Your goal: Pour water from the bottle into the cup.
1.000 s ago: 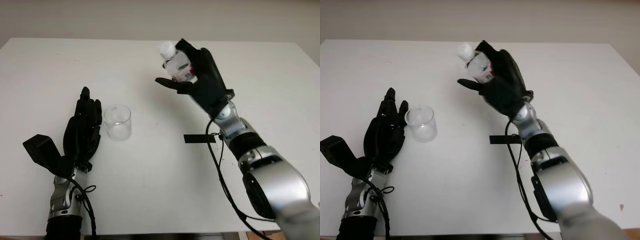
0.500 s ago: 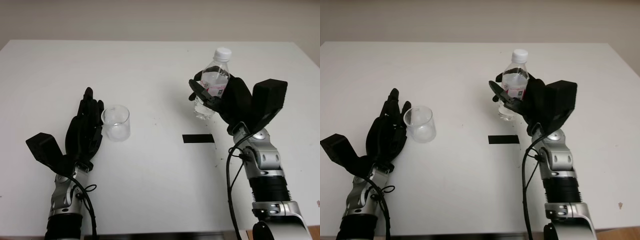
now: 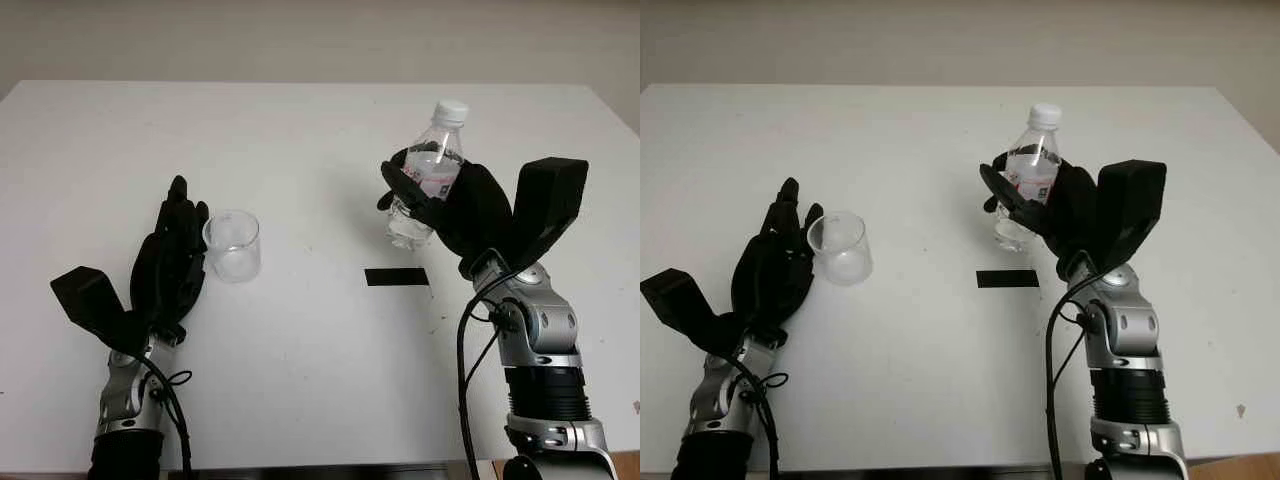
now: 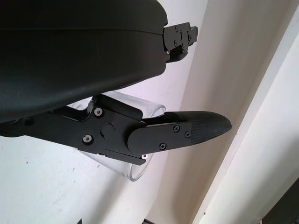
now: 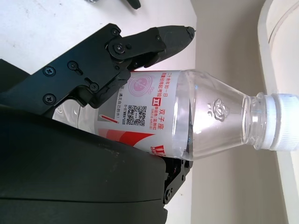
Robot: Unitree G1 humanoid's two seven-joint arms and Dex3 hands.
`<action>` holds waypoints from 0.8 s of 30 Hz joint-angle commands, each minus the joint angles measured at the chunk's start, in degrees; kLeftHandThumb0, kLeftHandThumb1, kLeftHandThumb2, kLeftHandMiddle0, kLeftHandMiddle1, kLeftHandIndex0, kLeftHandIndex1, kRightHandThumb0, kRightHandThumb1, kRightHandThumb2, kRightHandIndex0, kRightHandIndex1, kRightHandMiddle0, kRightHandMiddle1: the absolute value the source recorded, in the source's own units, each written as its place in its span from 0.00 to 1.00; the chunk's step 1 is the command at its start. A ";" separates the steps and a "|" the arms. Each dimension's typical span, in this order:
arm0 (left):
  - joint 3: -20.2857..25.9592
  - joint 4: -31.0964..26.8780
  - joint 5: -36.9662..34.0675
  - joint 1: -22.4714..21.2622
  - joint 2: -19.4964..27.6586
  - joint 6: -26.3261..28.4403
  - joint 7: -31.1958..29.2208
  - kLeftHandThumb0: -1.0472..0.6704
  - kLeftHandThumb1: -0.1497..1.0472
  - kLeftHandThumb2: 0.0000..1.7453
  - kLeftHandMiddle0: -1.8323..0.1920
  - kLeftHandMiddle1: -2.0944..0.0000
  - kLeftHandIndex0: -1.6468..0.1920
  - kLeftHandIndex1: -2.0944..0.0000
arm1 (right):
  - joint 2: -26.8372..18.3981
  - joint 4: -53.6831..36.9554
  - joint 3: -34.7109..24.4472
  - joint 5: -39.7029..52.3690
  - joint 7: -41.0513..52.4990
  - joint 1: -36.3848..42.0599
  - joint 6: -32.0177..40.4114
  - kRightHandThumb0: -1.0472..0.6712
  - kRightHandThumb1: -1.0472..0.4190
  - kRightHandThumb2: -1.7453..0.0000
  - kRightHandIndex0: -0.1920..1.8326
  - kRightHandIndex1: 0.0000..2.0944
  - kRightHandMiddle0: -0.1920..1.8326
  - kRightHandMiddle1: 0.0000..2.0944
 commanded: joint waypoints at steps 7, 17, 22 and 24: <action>0.29 -1.56 0.03 1.32 0.47 0.80 -0.05 0.18 1.00 0.30 0.98 0.98 0.98 0.98 | 0.71 0.17 1.75 -3.22 0.84 1.58 -2.95 0.35 0.00 0.72 0.85 1.00 0.70 1.00; 1.04 -2.31 -0.66 1.68 1.05 1.63 -0.61 0.18 1.00 0.29 0.99 0.97 0.98 0.98 | 3.11 -2.52 2.45 -3.99 -0.25 6.07 -3.07 0.35 0.00 0.72 0.85 1.00 0.69 1.00; 1.14 -2.66 -0.42 1.62 1.32 2.18 -0.38 0.18 1.00 0.29 0.98 0.97 0.98 0.97 | 3.90 -3.60 2.59 -4.01 0.23 8.23 -3.67 0.35 0.00 0.71 0.86 1.00 0.69 1.00; 1.17 -2.58 -0.45 1.56 1.51 2.19 -0.67 0.18 1.00 0.29 0.98 0.97 0.98 0.97 | 4.17 -3.93 2.36 -4.02 0.07 8.83 -3.43 0.35 0.00 0.72 0.86 1.00 0.69 1.00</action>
